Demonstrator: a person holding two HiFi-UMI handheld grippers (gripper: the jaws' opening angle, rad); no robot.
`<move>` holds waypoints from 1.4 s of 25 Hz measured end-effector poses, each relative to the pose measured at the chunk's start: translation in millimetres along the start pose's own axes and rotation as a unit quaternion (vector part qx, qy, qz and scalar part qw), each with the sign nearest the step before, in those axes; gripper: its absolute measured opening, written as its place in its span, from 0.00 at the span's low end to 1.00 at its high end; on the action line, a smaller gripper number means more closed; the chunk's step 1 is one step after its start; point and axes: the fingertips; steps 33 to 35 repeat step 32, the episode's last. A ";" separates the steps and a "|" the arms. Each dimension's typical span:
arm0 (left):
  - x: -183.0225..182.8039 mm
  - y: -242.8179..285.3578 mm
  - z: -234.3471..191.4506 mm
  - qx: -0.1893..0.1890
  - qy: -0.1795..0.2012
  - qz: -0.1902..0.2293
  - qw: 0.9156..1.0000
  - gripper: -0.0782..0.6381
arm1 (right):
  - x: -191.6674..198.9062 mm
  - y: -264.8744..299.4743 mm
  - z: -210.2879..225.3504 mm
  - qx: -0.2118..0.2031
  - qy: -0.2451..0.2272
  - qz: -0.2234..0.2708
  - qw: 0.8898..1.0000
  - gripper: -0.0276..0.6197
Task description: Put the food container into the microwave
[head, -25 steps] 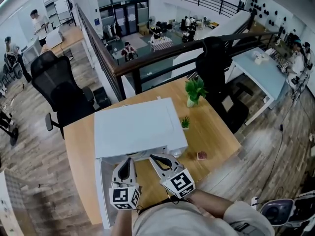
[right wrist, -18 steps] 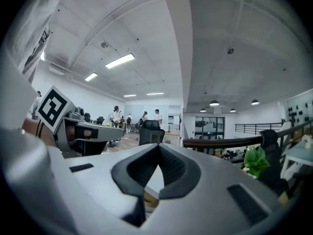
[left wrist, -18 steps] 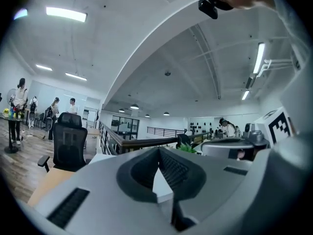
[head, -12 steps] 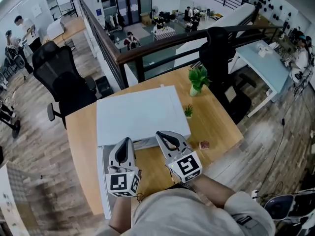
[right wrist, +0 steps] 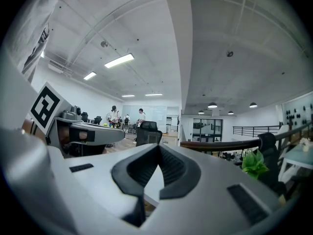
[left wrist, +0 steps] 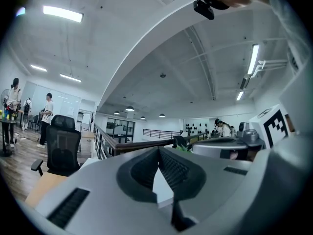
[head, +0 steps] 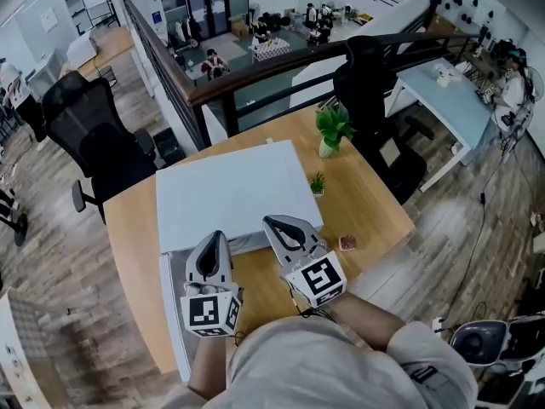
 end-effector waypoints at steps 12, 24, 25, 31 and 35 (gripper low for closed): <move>-1.2 6.4 -2.0 0.001 0.006 0.002 1.000 0.13 | -2.4 1.4 13.2 0.014 -0.007 -0.001 1.000 0.05; 4.8 7.5 0.7 0.001 0.000 -0.004 1.000 0.13 | -1.2 -3.3 23.3 0.020 -0.003 0.000 1.000 0.05; 4.8 7.6 1.7 0.002 0.001 -0.004 1.000 0.13 | 0.3 -4.1 23.3 0.019 -0.002 -0.001 1.000 0.05; 8.3 7.7 4.2 0.002 -0.002 -0.008 1.000 0.13 | 2.0 -7.2 24.1 0.018 -0.001 -0.002 1.000 0.05; 8.9 7.4 4.4 0.002 -0.003 -0.009 1.000 0.13 | 1.7 -7.7 23.7 0.017 -0.003 -0.002 1.000 0.05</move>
Point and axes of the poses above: the fingertips, and each gripper's own axes: y forward along the fingers, z to its right, x out of its underside, and after that the axes turned 3 degrees about x, right-handed
